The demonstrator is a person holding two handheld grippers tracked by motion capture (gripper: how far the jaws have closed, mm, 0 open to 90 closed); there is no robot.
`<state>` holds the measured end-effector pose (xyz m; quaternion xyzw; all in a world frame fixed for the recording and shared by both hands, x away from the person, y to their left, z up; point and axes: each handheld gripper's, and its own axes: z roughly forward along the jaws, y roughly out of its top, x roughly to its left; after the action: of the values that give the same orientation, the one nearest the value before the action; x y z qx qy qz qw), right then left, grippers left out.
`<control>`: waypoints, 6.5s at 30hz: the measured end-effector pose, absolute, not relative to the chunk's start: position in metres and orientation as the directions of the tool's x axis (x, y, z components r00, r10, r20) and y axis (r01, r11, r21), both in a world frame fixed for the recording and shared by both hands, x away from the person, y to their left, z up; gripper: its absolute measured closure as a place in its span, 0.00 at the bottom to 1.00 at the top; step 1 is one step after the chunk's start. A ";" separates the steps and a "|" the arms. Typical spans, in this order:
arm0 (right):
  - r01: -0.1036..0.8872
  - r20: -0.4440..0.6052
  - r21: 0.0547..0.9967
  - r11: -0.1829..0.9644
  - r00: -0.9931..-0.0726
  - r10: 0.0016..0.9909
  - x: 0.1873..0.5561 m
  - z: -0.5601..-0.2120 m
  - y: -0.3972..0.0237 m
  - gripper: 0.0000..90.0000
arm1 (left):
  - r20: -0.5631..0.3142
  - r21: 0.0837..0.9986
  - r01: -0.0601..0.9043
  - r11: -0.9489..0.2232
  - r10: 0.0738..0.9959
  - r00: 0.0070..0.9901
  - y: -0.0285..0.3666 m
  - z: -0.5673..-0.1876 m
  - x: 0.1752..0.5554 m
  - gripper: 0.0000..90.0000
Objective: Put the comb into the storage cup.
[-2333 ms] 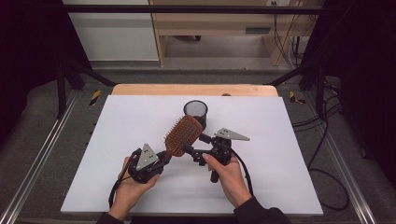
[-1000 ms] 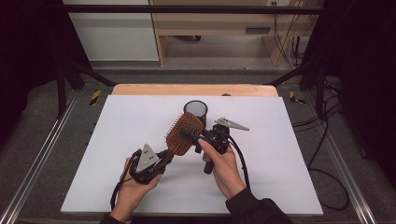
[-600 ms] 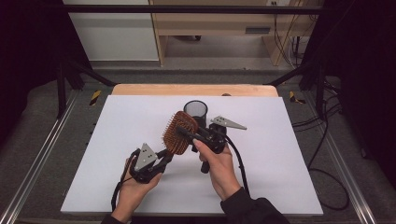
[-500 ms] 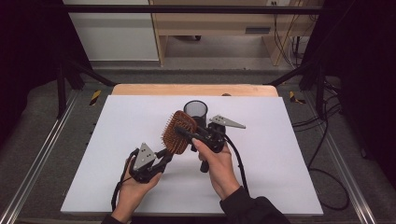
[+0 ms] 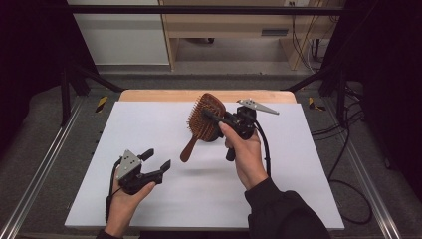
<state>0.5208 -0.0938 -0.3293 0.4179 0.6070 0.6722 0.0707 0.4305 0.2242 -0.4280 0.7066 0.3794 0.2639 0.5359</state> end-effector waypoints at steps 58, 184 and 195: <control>0.300 0.428 0.902 -0.311 -0.524 0.737 0.626 -0.263 -0.127 0.58 | -0.067 0.960 0.271 -0.076 0.872 0.485 0.250 -0.443 0.442 0.03; 0.422 0.377 0.894 -0.152 -0.520 0.767 0.638 -0.343 -0.102 0.56 | -0.066 0.961 0.263 -0.080 0.861 0.504 0.251 -0.444 0.443 0.04; 0.431 0.389 0.888 -0.163 -0.513 0.765 0.639 -0.349 -0.105 0.56 | -0.066 0.961 0.263 -0.080 0.861 0.504 0.251 -0.444 0.443 0.04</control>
<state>0.6391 -0.1046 -0.3492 0.4731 0.6317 0.5980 0.1398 0.4430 0.2514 -0.4435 0.6804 0.4130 0.2781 0.5377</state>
